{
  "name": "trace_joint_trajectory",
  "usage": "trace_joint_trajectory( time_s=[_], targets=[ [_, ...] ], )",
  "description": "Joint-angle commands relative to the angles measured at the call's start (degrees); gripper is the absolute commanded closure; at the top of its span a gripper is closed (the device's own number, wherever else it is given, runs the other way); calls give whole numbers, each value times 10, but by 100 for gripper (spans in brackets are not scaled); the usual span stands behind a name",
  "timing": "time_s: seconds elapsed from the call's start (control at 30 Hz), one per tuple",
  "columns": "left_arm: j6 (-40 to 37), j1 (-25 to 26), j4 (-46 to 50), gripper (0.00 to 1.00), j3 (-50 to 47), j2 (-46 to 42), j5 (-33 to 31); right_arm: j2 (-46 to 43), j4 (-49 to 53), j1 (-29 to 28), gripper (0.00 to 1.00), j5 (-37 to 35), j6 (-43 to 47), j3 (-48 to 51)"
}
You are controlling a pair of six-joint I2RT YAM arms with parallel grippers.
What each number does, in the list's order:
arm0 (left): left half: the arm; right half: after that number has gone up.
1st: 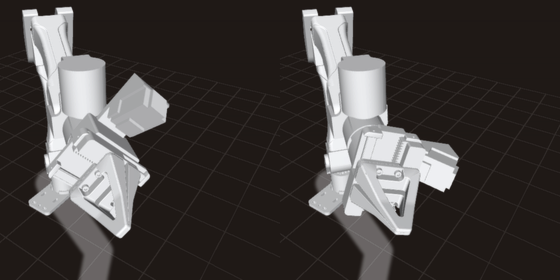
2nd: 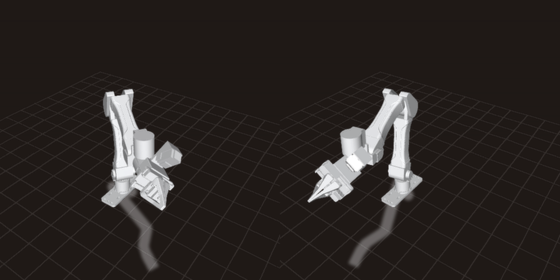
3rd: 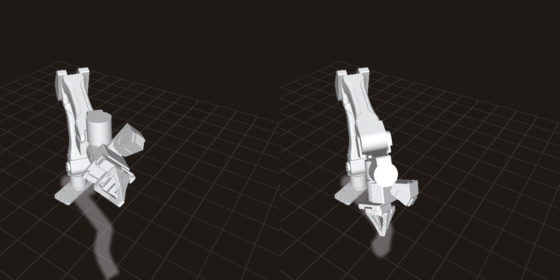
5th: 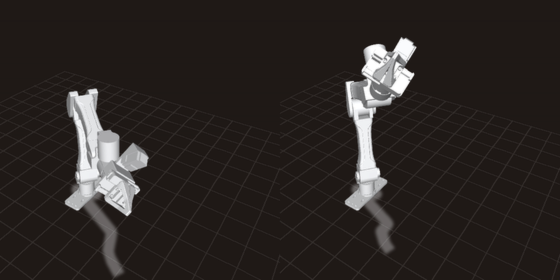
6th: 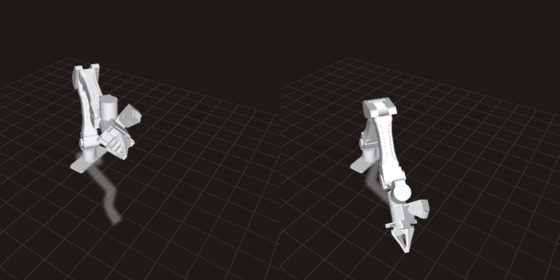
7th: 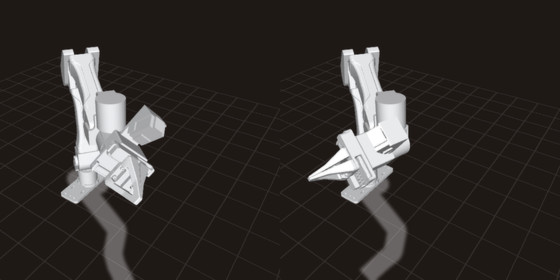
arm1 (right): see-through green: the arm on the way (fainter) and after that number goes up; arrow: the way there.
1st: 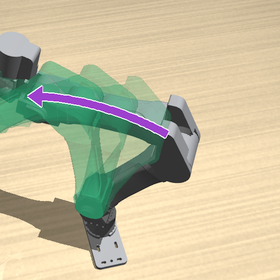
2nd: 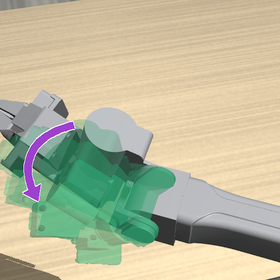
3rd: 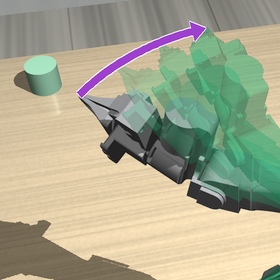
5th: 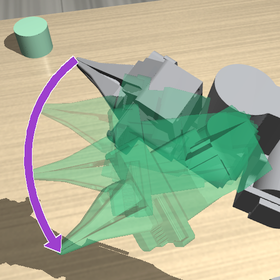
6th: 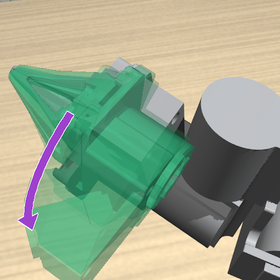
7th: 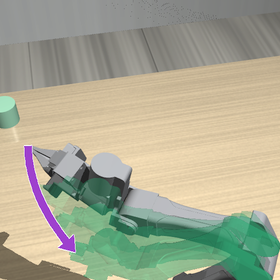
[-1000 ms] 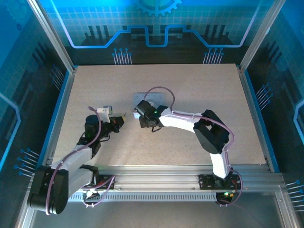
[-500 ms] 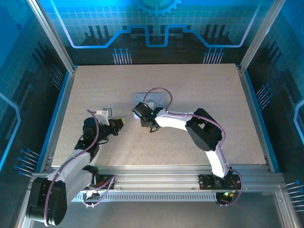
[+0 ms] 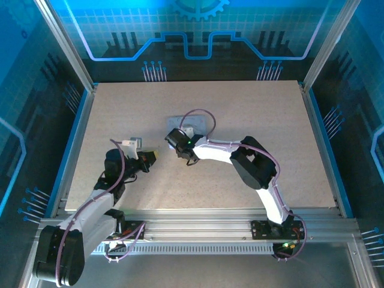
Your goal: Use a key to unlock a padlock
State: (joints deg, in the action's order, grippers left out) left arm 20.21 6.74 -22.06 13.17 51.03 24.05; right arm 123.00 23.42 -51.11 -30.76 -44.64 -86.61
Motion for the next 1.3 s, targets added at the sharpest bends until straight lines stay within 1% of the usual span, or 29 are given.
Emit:
trace_joint_trajectory(
  time_s=[0.0, 0.1, 0.2, 0.3, 0.4, 0.5, 0.63, 0.77, 0.83, 0.93, 1.07, 1.27],
  targets=[
    [-18, -5, 2, 100, -13, -5, 17, 9, -12, -6, 63, -31, -13, -12],
    [-20, -5, 3, 100, -15, -6, 21, 7, -14, -5, 77, -32, -11, -13],
    [-23, -5, -1, 100, -18, -8, 26, 0, -10, -4, 86, -27, -5, -12],
    [-26, -5, -14, 100, -22, -9, 38, -18, -4, 1, 91, -4, 0, -4],
    [-34, -6, -21, 100, -22, -8, 62, -45, 5, 12, 95, 52, 7, 7],
    [-40, -5, -31, 100, -22, -8, 88, -73, 19, 24, 97, 126, 17, 14],
    [-30, 5, -70, 100, -35, -6, 100, -99, 32, 47, 99, 226, 20, 13],
    [-37, 56, -93, 100, -42, 11, 69, -115, 39, 68, 100, 307, 14, 7],
    [-34, 78, -121, 100, -48, 29, 53, -119, 38, 80, 100, 346, 3, 8],
    [-22, 86, -176, 100, -54, 67, 50, -123, 32, 98, 100, 403, -13, 8],
    [-16, 86, -237, 100, -44, 143, 66, -121, 24, 116, 100, 464, -28, 5],
    [3, 86, -394, 100, -40, 268, 74, -125, 20, 132, 100, 526, -41, 0]
  ],
)
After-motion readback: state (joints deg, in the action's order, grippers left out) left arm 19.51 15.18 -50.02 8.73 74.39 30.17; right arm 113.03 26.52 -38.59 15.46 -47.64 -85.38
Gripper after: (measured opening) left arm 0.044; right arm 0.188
